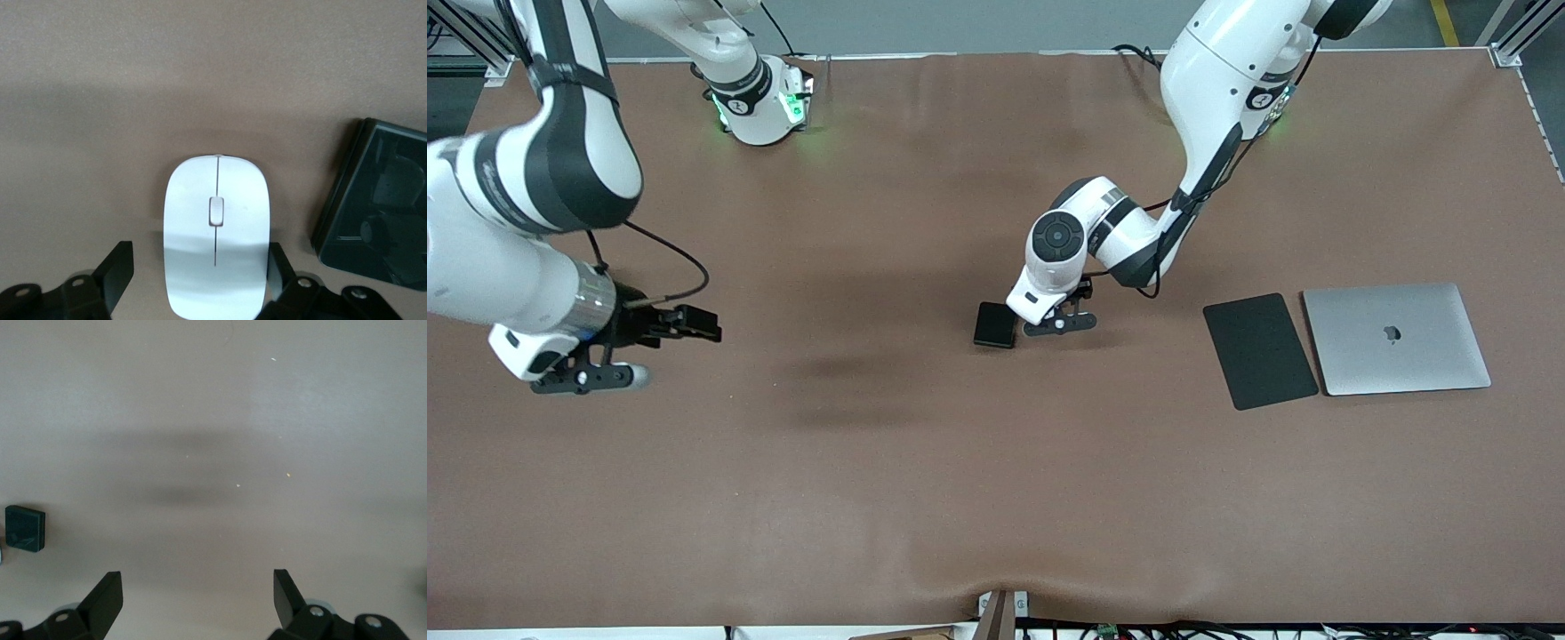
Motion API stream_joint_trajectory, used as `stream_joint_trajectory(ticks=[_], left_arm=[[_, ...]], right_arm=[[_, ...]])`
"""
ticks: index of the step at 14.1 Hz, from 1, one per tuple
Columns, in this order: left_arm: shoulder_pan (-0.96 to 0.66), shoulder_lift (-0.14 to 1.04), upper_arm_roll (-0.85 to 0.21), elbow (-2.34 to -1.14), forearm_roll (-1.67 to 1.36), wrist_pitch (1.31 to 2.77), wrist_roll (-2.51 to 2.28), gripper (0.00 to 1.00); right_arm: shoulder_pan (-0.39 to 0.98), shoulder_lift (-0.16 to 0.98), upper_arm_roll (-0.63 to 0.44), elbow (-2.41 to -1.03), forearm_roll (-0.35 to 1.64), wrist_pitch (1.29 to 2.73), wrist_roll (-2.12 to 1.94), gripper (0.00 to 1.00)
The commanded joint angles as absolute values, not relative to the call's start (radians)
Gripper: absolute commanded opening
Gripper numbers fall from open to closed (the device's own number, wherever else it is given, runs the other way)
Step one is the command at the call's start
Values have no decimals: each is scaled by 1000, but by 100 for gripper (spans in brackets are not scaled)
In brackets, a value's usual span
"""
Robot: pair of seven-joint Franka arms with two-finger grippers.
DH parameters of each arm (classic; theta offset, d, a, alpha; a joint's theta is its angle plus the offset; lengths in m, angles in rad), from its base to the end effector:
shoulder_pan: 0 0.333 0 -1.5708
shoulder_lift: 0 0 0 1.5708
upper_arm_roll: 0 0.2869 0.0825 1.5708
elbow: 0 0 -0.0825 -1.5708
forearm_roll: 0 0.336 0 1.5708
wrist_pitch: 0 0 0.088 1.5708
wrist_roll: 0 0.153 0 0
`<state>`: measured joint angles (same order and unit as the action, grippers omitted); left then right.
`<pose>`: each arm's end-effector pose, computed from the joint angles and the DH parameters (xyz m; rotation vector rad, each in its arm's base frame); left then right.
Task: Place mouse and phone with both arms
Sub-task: 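Grasp the mouse with the left gripper while the right gripper hovers over the phone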
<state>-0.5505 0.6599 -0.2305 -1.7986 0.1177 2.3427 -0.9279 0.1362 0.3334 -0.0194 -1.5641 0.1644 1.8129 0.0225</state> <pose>0.4241 -0.4101 0.1473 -3.1025 -0.1562 0.1702 0.5853 0.0907 0.3890 -2.9922 -0.0731 0.1419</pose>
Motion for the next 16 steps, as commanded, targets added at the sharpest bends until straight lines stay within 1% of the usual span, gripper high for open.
stream_joint_trajectory(ticks=[1, 3, 4, 5, 9, 10, 11, 12, 13, 16], left_arm=[[-564, 658, -227, -1815, 144, 2387, -954, 87], [-569, 664, -227, -1815, 144, 2399, -954, 83], [-571, 670, -227, -1813, 144, 2402, -954, 77], [-572, 670, -227, -1815, 144, 2402, -954, 72], [-578, 664, -227, -1815, 144, 2399, -945, 48], [-577, 661, -227, -1816, 146, 2392, -936, 40], [-577, 655, -227, -1816, 146, 2387, -936, 28], [-571, 647, -227, -1816, 146, 2382, -937, 25], [-563, 632, -227, -1816, 146, 2369, -936, 24], [-508, 553, -227, -1812, 146, 2246, -872, 24]], right_arm=[[198, 429, -15, -1526, 186, 1900, 31, 100], [239, 455, -15, -1526, 187, 1928, 34, 100], [295, 463, -17, -1529, 184, 1953, 61, 100], [307, 463, -17, -1531, 186, 1951, 99, 100], [345, 492, -15, -1537, 187, 1994, 138, 100], [351, 500, -15, -1537, 187, 2006, 138, 100], [376, 512, -15, -1534, 189, 2013, 140, 100], [409, 528, -15, -1534, 187, 2041, 143, 100], [426, 535, -15, -1532, 189, 2066, 178, 100], [521, 567, -24, -1531, 170, 2083, 342, 100]])
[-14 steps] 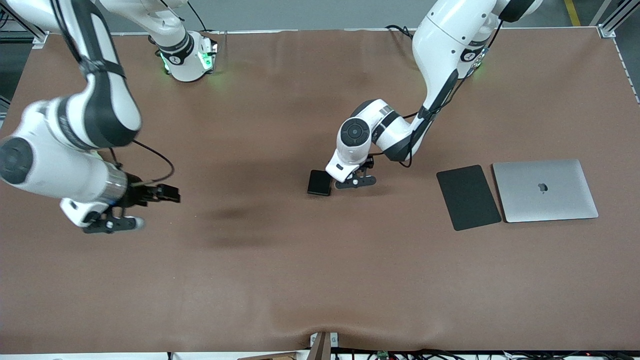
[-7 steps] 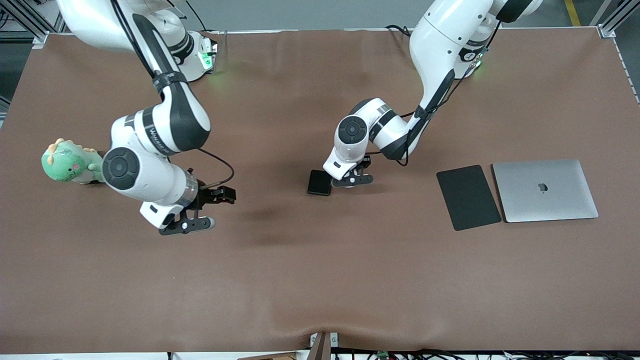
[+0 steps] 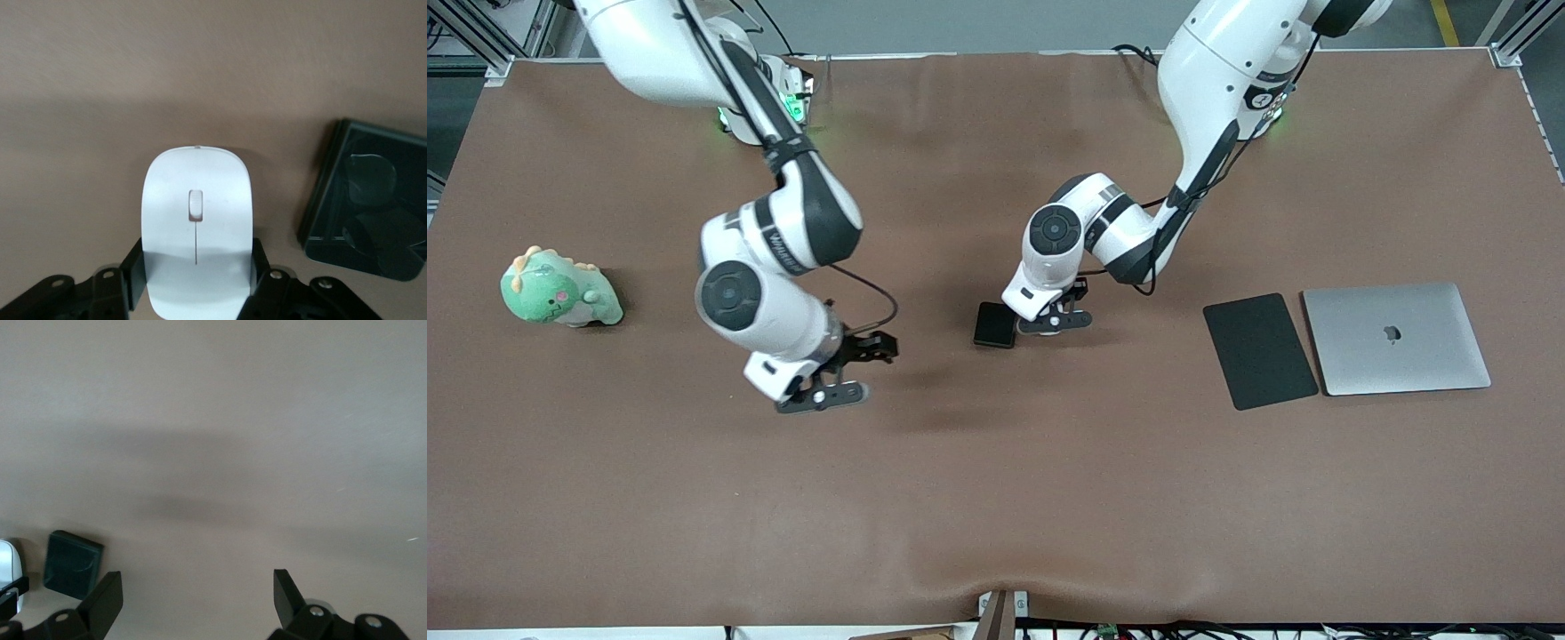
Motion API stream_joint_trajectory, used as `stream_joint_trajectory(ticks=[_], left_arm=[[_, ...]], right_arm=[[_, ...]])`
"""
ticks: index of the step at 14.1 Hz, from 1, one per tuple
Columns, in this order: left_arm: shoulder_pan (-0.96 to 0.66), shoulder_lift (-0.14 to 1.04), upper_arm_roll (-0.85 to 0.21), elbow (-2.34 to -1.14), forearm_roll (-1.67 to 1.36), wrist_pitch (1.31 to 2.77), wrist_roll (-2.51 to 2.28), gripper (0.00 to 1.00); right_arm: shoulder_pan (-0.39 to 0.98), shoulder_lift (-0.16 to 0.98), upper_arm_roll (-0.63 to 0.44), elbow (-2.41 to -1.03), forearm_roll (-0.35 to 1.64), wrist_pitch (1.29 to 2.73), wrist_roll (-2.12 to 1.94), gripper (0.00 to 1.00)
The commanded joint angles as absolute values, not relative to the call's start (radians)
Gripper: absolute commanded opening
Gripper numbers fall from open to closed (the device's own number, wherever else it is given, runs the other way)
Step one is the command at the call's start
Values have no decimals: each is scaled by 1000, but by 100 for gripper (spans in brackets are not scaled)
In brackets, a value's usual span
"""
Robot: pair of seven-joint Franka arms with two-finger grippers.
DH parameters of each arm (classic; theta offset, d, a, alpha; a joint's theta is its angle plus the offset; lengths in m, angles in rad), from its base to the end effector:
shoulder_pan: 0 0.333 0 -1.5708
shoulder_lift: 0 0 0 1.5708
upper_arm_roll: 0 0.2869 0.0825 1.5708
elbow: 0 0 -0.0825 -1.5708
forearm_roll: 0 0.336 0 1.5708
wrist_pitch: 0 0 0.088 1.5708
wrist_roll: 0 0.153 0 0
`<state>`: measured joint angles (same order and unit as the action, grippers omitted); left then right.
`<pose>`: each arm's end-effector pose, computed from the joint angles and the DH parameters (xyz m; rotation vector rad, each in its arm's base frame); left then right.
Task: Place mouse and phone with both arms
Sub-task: 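Grasp the mouse with the left gripper while the right gripper hovers over the phone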
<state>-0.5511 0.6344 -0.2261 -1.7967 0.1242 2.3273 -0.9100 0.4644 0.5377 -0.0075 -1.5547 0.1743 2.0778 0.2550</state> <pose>0.4285 -0.4093 0.1612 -3.1051 -0.1249 0.1434 0.5642 0.2955 0.2881 -3.0013 -0.1758 0.0980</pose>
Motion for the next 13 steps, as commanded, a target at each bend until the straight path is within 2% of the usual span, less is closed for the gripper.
stream_joint_trajectory(ticks=[1, 4, 7, 9, 13], left_arm=[[-474, 522, -227, -1810, 146, 2193, -817, 24], [-375, 447, -229, -1813, 146, 2071, -678, 23], [-278, 399, -229, -1819, 146, 2010, -563, 23], [-207, 371, -230, -1853, 146, 1997, -526, 23], [-121, 336, -227, -1949, 187, 2017, -494, 23]], right_arm=[[523, 575, -25, -1529, 170, 2083, 362, 100], [549, 584, -21, -1525, 181, 2079, 394, 100], [636, 619, -25, -1479, 169, 2082, 584, 100], [667, 699, -25, -1399, 167, 2082, 673, 100], [702, 765, -26, -1376, 155, 2132, 678, 100]])
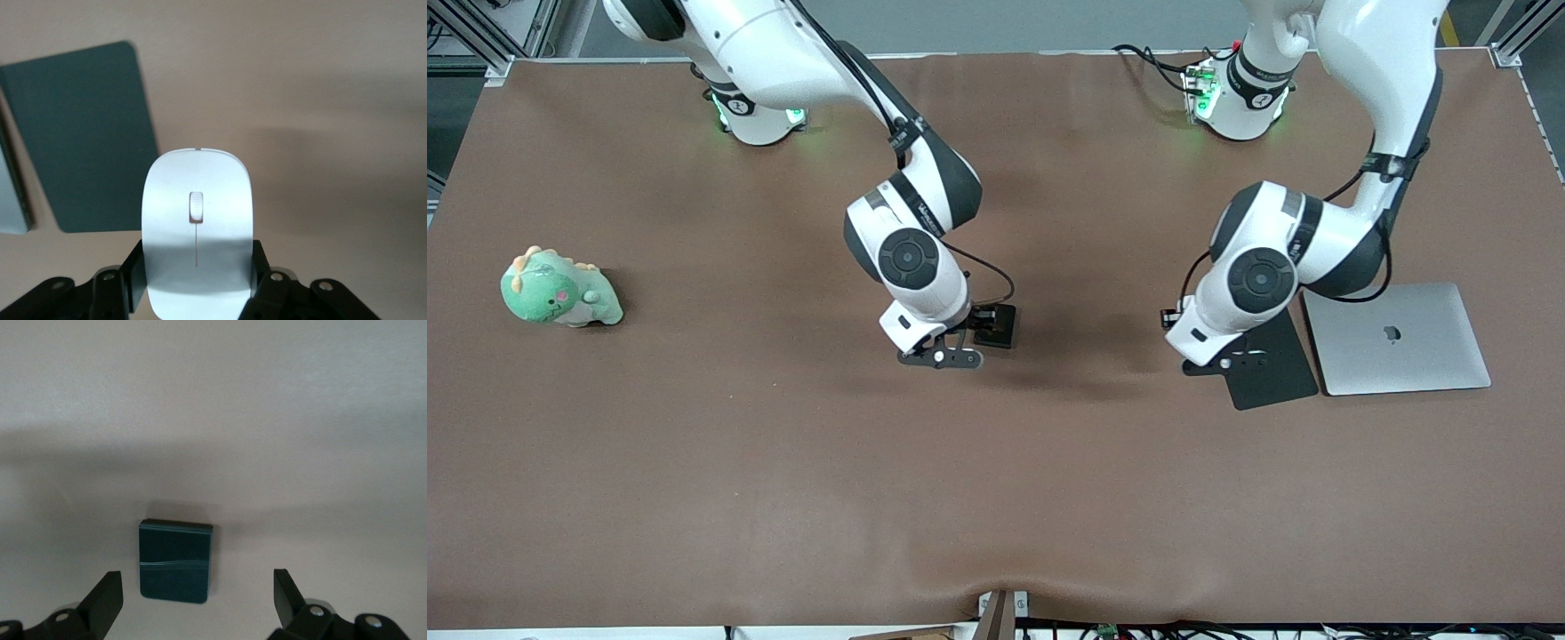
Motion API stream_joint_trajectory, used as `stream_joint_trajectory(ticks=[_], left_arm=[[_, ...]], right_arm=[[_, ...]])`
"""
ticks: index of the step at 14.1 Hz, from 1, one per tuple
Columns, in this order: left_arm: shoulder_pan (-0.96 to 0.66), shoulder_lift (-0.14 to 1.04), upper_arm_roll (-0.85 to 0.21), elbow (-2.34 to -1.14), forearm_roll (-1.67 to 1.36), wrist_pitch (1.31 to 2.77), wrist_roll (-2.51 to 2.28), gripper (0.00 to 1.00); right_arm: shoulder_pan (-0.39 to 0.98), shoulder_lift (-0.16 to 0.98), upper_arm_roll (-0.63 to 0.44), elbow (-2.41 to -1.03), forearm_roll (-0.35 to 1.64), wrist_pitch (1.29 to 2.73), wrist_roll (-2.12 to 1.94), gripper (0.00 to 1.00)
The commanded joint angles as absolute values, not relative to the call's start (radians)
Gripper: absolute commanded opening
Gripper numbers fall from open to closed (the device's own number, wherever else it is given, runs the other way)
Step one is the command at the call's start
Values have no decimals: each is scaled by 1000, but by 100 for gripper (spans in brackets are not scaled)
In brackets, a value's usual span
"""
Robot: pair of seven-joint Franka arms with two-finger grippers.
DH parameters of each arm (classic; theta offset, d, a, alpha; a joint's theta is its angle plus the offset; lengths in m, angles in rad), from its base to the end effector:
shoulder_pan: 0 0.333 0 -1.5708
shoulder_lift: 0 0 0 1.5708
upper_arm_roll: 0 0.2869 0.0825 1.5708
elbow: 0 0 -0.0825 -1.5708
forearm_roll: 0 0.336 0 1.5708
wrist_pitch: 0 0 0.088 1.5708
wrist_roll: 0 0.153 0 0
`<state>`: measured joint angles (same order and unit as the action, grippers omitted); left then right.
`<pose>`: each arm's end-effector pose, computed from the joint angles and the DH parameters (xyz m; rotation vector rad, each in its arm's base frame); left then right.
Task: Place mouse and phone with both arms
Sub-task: 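Carry the mouse over the mouse pad while the right gripper grasps the phone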
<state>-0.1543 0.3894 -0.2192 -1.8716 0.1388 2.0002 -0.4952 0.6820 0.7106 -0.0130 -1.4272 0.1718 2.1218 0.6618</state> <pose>0.5120 -0.1834 0.2507 -2.9883 -0.0799 0.3176 0.5108 0.4238 0.2323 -3.0374 0.1230 0.1477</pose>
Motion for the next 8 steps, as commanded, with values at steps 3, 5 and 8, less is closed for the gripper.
stream_joint_trajectory(ticks=[3, 5, 8], left_arm=[[-54, 325, -229, -2018, 224, 2072, -494, 23], [-29, 308, -227, -2071, 224, 2138, -494, 23], [23, 301, -229, -2123, 256, 2207, -494, 23]], right_arm=[[721, 821, -25, -1367, 89, 2184, 686, 100], [722, 840, -25, -1350, 91, 2186, 753, 100], [741, 883, -25, -1301, 89, 2189, 795, 100]])
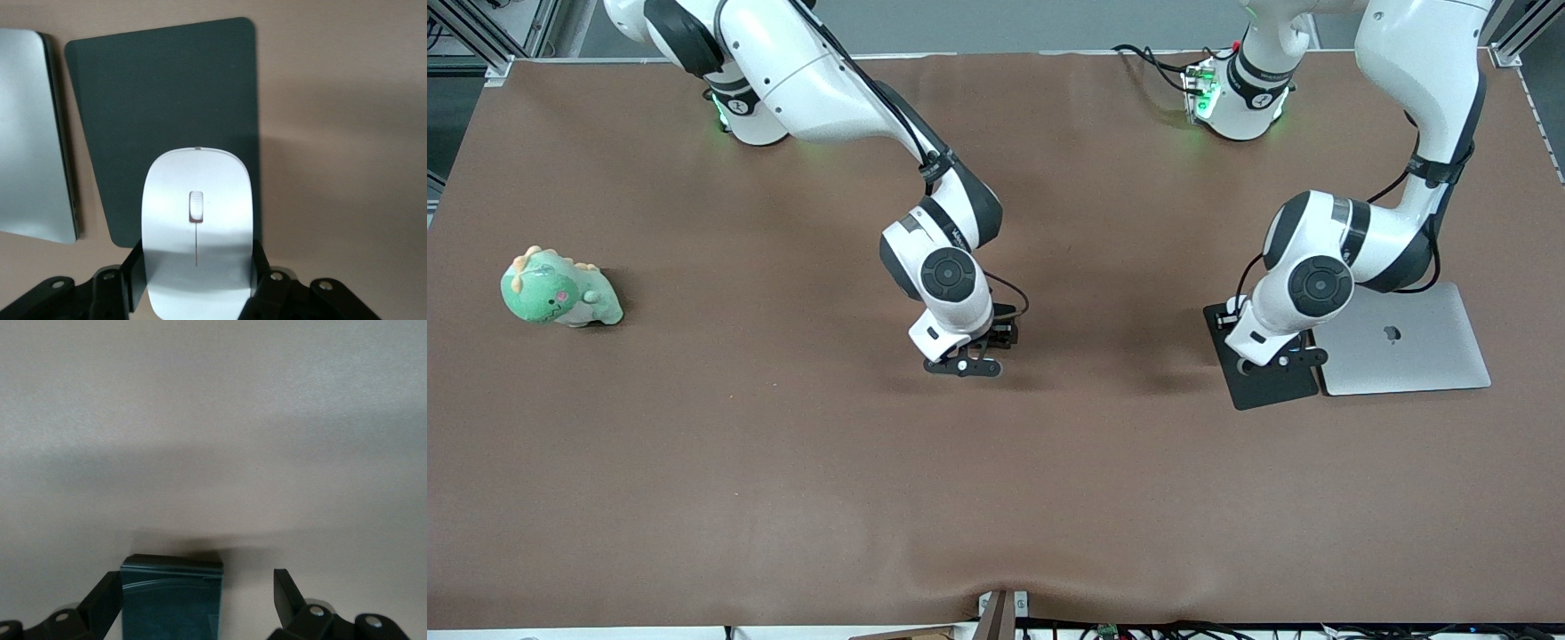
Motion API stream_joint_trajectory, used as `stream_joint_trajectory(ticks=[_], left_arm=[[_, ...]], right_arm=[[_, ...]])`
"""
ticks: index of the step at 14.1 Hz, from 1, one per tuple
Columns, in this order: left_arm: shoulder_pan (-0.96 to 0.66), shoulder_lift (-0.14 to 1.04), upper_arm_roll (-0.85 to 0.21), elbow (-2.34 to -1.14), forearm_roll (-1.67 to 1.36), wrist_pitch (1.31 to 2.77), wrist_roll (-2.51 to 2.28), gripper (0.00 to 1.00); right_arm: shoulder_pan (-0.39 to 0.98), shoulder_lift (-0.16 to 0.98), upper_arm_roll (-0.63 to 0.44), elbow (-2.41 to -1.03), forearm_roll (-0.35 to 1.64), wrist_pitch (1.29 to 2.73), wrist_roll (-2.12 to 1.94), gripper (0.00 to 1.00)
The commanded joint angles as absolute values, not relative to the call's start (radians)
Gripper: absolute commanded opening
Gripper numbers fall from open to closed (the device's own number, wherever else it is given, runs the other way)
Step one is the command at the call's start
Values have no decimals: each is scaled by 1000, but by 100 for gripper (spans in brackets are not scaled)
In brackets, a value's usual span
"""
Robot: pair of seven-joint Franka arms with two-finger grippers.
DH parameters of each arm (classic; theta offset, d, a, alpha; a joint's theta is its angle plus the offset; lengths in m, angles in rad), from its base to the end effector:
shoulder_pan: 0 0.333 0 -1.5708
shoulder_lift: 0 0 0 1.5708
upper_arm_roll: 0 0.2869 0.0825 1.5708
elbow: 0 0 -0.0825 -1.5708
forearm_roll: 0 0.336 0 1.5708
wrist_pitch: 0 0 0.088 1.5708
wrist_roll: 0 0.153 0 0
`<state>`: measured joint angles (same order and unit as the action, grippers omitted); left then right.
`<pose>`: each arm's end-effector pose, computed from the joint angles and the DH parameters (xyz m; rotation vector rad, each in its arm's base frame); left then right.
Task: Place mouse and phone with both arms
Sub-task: 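Carry the mouse over the mouse pad while the right gripper grasps the phone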
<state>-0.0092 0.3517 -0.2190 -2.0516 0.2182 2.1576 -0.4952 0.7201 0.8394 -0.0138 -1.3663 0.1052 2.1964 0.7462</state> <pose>0.5038 -0.1017 0.2154 -2.9564 -0.1905 0.2750 0.5075 0.4449 0.1768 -3.0869 0.1504 0.0872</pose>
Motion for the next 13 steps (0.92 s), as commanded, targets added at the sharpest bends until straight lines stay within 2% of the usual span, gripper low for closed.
stream_joint_trajectory(ticks=[1, 4, 7, 13], left_arm=[[29, 299, -227, -2137, 264, 2221, -494, 23], [70, 296, -229, -2183, 285, 2276, -492, 23], [90, 299, -229, -2242, 304, 2394, -492, 23], [130, 331, -229, -2260, 341, 2496, -459, 23]], right_arm=[[745, 885, -25, -1302, 89, 2212, 801, 100], [759, 896, -25, -1308, 86, 2233, 816, 100], [773, 900, -25, -1313, 86, 2235, 816, 100], [775, 910, -25, -1328, 81, 2233, 816, 100]])
